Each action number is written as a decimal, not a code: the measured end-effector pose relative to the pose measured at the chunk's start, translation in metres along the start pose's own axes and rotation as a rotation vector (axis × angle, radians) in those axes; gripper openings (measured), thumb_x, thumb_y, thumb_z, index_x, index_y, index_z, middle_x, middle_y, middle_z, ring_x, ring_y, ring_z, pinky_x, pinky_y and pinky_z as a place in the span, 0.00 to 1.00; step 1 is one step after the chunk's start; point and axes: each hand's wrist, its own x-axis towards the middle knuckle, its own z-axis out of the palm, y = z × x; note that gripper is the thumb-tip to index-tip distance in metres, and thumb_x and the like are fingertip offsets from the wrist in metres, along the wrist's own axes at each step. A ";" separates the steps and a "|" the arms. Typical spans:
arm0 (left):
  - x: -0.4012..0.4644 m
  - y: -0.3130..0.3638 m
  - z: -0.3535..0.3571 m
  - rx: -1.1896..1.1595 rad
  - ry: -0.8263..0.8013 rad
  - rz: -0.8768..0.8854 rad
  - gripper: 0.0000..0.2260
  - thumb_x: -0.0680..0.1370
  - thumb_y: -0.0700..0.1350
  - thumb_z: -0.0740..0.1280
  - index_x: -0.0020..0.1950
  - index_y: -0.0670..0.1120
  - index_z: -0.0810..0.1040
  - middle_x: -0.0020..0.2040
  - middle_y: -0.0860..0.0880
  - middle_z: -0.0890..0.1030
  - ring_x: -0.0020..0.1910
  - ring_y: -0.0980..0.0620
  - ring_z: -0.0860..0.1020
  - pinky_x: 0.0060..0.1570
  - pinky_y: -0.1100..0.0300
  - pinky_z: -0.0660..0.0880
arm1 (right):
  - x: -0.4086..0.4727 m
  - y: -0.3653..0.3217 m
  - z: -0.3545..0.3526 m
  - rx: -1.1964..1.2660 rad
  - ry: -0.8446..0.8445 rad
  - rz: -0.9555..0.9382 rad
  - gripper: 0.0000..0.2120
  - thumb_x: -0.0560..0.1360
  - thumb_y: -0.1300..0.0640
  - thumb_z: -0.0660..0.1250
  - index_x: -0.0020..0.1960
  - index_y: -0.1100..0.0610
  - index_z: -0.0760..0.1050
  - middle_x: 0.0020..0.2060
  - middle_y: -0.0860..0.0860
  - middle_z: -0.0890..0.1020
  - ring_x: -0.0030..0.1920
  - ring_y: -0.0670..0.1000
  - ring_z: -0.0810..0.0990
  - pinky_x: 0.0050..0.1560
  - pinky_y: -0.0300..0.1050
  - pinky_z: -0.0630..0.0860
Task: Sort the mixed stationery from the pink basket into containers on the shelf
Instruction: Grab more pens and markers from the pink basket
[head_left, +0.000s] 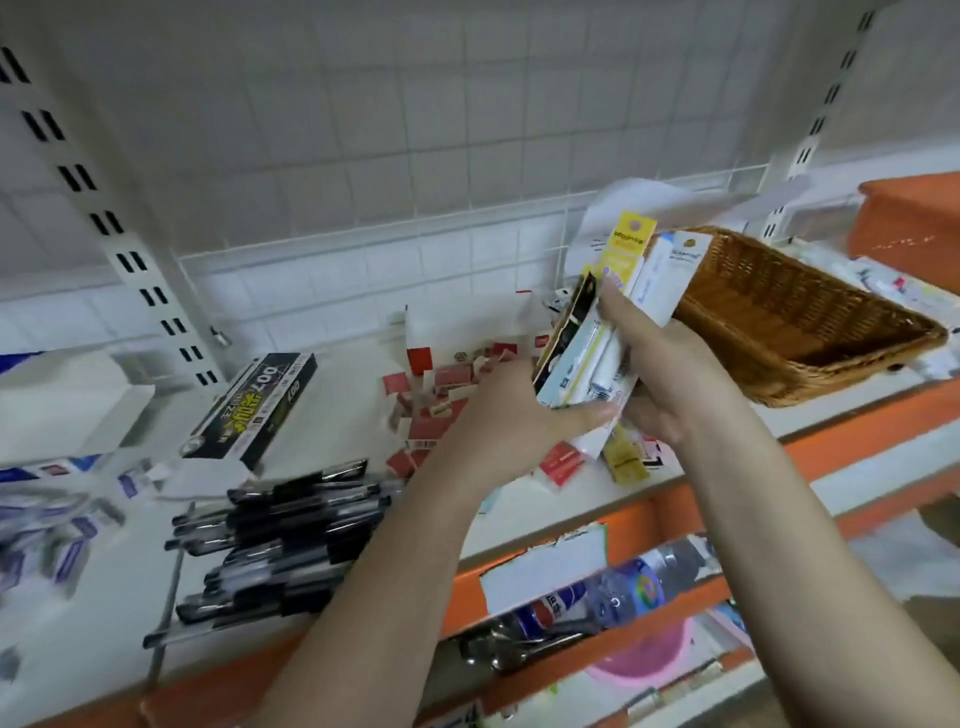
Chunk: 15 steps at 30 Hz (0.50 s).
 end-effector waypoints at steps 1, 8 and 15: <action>0.004 0.000 -0.001 -0.002 -0.021 -0.031 0.06 0.73 0.55 0.71 0.46 0.56 0.77 0.31 0.59 0.79 0.28 0.64 0.75 0.33 0.69 0.71 | -0.001 -0.003 -0.006 -0.073 0.039 -0.048 0.11 0.76 0.52 0.66 0.51 0.59 0.78 0.45 0.56 0.85 0.44 0.54 0.84 0.48 0.51 0.81; 0.033 0.020 0.028 -0.183 -0.110 -0.053 0.08 0.72 0.56 0.70 0.44 0.54 0.76 0.28 0.55 0.78 0.30 0.58 0.75 0.28 0.66 0.71 | 0.012 -0.034 -0.039 0.051 0.087 -0.130 0.11 0.78 0.53 0.63 0.42 0.59 0.76 0.35 0.54 0.82 0.36 0.53 0.82 0.44 0.48 0.80; 0.078 0.042 0.084 -0.132 0.056 -0.141 0.16 0.66 0.57 0.76 0.46 0.49 0.80 0.29 0.51 0.77 0.29 0.54 0.74 0.32 0.61 0.72 | 0.056 -0.083 -0.101 0.140 0.039 -0.162 0.14 0.78 0.49 0.62 0.42 0.58 0.76 0.34 0.52 0.83 0.35 0.50 0.83 0.37 0.41 0.80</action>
